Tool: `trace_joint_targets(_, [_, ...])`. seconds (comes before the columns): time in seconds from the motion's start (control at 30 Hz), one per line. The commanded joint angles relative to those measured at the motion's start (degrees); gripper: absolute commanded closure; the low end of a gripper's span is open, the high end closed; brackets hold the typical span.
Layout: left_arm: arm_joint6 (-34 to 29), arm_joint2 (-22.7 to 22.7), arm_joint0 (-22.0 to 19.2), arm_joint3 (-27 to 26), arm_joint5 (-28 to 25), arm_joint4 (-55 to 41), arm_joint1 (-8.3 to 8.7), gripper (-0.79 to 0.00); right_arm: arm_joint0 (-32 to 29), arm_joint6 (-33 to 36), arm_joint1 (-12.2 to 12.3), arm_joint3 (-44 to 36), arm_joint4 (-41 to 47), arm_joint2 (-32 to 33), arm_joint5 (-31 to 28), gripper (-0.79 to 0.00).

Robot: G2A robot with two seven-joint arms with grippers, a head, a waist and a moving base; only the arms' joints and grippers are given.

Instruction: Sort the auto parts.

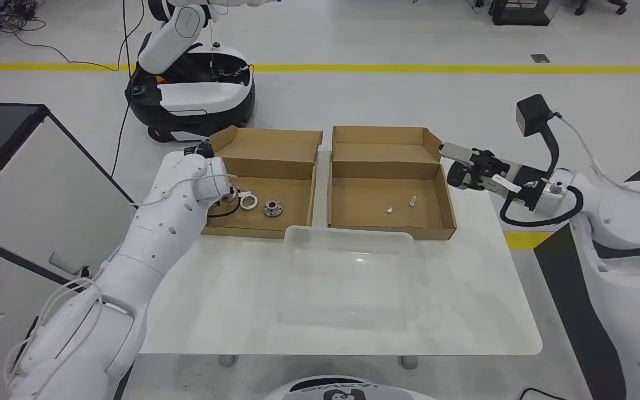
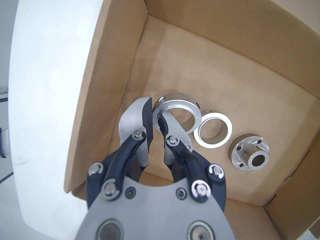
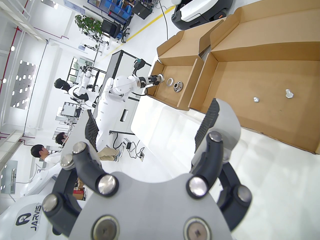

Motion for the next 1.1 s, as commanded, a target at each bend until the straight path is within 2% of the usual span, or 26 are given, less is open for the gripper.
trace_joint_targets(0.0, [0.0, 0.1, 0.3, 0.0, 0.0, -0.1, -0.18, 0.000, 0.0, 0.0, 0.0, 0.0, 0.0, 0.0, 0.0, -0.785])
trace_joint_targets(0.47, [0.4, 0.5, -0.3, 3.5, 0.3, 0.7, -1.63, 0.000, 0.0, 0.0, 0.0, 0.0, 0.0, 0.0, 0.0, -0.785])
trace_joint_targets(0.5, [0.4, 0.5, -0.3, 3.7, 0.3, 0.7, -1.70, -0.099, 0.0, 0.0, 0.0, 0.0, 0.0, 0.0, 0.0, -0.785])
trace_joint_targets(0.53, [0.3, 0.5, -0.3, 3.8, 0.3, 0.9, -1.77, -0.268, 0.0, 0.0, 0.0, 0.0, 0.0, 0.0, 0.0, -0.785])
trace_joint_targets(0.57, [0.3, 0.4, -0.3, 3.9, 0.4, 0.8, -1.83, -0.366, 0.0, 0.0, 0.0, 0.0, 0.0, 0.0, 0.0, -0.785])
trace_joint_targets(0.6, [0.3, 0.4, -0.3, 3.9, 0.4, 0.9, -1.90, -0.573, 0.0, 0.0, 0.0, 0.0, 0.0, 0.0, 0.0, -0.785])
trace_joint_targets(0.63, [0.3, 0.3, -0.3, 3.9, 0.3, 0.9, -1.95, -0.739, 0.0, 0.0, 0.0, 0.0, 0.0, 0.0, 0.0, -0.785])
trace_joint_targets(0.67, [0.5, 0.3, -0.2, 4.0, 0.3, 1.2, -2.00, -0.785, 0.0, 0.0, 0.0, 0.0, 0.0, 0.0, 0.0, -0.785])
trace_joint_targets(0.9, [0.7, -0.9, 0.3, 3.6, 0.9, 2.2, -1.96, -0.785, 0.0, 0.0, 0.0, 0.0, 0.0, 0.0, 0.0, -0.785])
trace_joint_targets(1.07, [1.0, -2.9, 1.1, 0.4, 1.8, 3.2, -1.45, -0.785, 0.0, 0.0, 0.0, 0.0, 0.0, 0.0, 0.0, -0.785])
